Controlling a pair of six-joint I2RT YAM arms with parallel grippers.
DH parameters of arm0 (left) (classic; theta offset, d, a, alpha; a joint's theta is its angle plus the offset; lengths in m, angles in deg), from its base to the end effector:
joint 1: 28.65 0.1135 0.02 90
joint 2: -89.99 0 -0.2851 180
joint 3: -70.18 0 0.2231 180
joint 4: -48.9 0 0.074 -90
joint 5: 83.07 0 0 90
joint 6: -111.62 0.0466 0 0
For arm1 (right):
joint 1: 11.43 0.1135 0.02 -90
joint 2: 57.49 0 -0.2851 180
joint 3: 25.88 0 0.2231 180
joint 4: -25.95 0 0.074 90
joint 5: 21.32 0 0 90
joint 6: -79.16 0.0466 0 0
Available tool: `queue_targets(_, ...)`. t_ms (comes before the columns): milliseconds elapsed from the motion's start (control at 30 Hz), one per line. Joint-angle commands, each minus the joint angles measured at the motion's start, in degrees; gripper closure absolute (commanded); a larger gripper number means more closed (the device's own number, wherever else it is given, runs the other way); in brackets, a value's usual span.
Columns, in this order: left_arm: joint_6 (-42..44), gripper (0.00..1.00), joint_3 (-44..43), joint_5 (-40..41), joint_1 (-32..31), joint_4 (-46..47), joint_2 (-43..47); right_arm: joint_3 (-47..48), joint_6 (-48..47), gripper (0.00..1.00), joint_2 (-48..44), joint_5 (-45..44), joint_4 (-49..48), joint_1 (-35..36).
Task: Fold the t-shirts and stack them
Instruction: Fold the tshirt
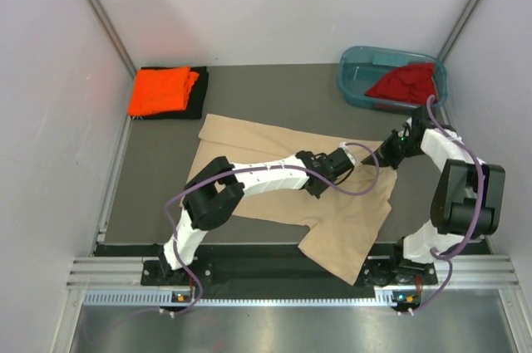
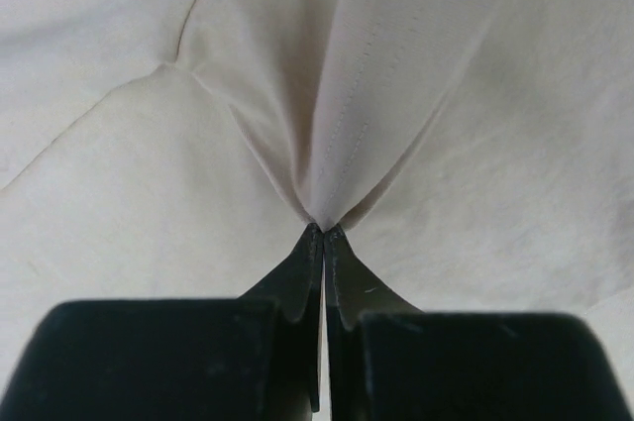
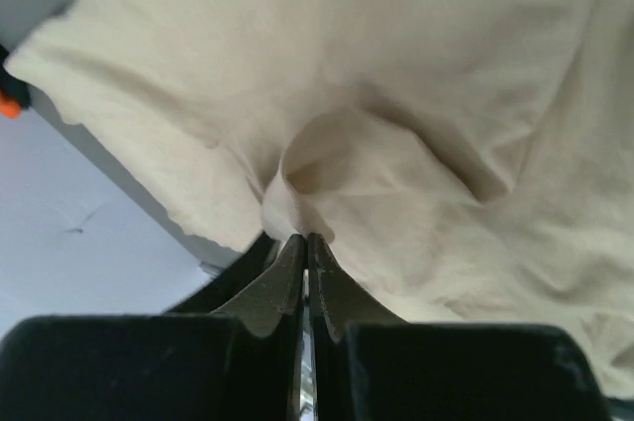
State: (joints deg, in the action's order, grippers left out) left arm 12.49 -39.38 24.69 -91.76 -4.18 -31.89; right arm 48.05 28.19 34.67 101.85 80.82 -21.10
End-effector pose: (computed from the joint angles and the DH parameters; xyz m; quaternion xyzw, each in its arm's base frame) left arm 0.2107 -0.3840 0.2004 0.4088 0.8751 -0.0022 0.2589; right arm 0.2759 -0.0211 0.2205 0.3527 0.8810 0.3088 0.0647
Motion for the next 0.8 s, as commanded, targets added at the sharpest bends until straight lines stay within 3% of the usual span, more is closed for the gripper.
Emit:
queue_targets(0, 2.70, 1.00, 3.07, -2.02, 0.71, 1.61, 5.34, -3.03, -4.92, 1.00, -4.96, -3.63, 4.50, 1.23)
queue_targets(367, 6.40, 1.00, 5.62, -4.04, 1.50, 2.84, 7.01, -12.61, -8.26, 1.00, -12.52, -6.54, 7.93, 3.96)
queue_targets(767, 8.25, 1.00, 4.66, -4.92, 1.76, 2.85, 6.13, -17.01, -8.44, 1.00, -14.28, -7.77, 8.20, 4.22)
